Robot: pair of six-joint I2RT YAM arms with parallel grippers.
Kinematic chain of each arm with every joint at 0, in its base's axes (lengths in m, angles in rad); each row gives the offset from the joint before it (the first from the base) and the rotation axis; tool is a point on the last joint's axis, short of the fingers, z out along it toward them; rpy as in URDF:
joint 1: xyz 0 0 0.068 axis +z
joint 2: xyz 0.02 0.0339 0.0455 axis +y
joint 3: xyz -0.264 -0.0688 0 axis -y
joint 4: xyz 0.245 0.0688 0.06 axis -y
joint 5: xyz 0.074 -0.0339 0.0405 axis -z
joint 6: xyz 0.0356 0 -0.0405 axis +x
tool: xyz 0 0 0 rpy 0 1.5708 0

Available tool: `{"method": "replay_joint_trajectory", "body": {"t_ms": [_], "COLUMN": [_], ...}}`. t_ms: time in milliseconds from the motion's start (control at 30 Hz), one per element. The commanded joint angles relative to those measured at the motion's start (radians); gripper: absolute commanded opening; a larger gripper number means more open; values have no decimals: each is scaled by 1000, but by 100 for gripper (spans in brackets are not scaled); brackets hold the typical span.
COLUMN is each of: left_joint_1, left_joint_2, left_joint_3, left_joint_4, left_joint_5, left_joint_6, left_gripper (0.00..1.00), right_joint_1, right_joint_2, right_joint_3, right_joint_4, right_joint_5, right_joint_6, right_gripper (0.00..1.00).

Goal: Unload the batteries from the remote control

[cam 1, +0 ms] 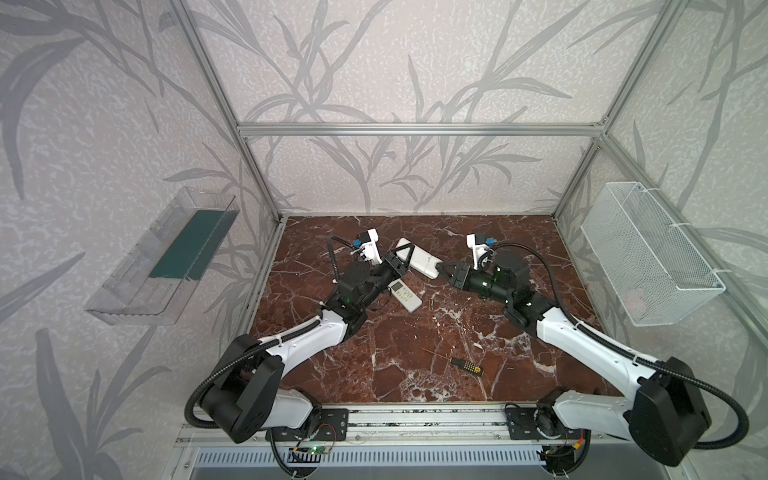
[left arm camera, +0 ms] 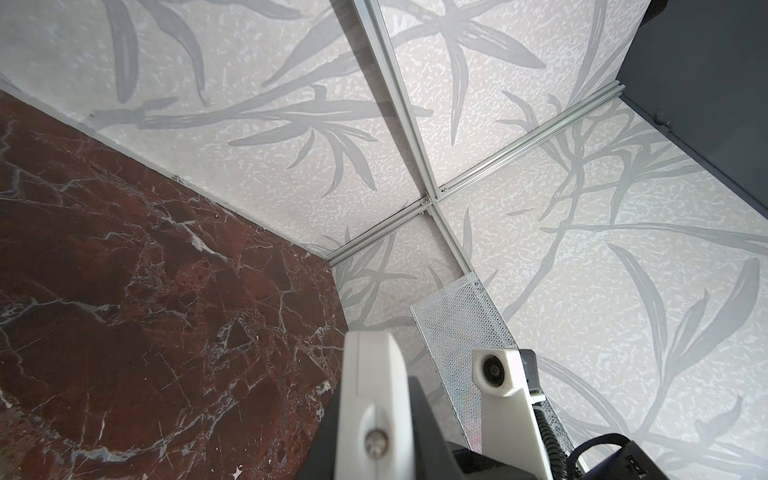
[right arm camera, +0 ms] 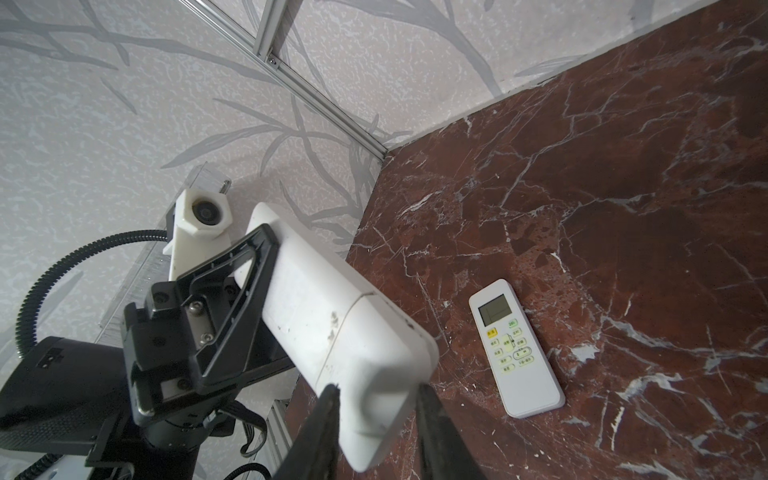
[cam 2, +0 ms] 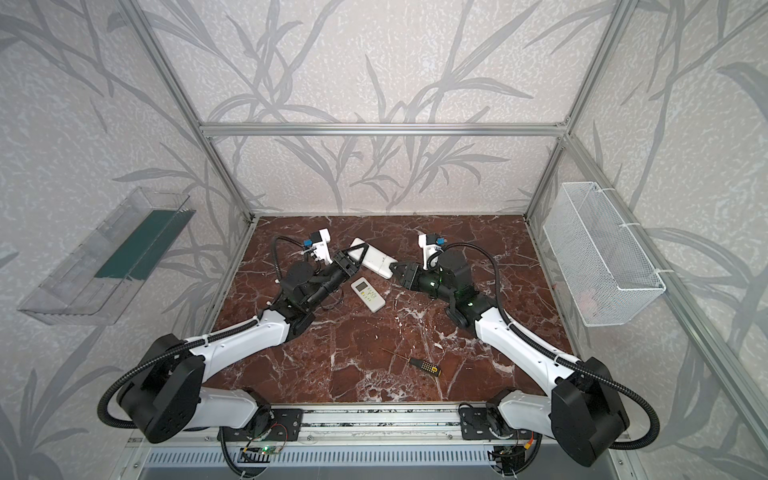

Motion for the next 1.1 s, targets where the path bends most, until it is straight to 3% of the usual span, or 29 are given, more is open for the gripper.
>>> {"method": "replay_joint_trajectory", "body": {"t_ms": [0, 233, 500, 767, 1067], "left_joint_1": [-4, -4, -4, -4, -3], "left_joint_2": [2, 0, -7, 1, -8], "left_joint_3": [-6, -6, -8, -3, -8], "left_joint_4": [49, 68, 68, 73, 72], "left_joint_5": [-2, 1, -2, 12, 10], "left_joint_6": [-10, -25, -25, -27, -22], "left_gripper": [0, 0, 0, 0, 0], "right_joint_1": [3, 4, 4, 11, 31], "right_joint_2": [-1, 6, -58, 11, 63], "right_joint_3": [-4, -1, 2, 14, 40], "right_joint_4": [95, 46, -98, 21, 50], "right_joint_5": [-45, -12, 110, 17, 22], "right_joint_6": [18, 9, -42, 5, 17], "right_gripper": [32, 37, 50, 51, 51]}}
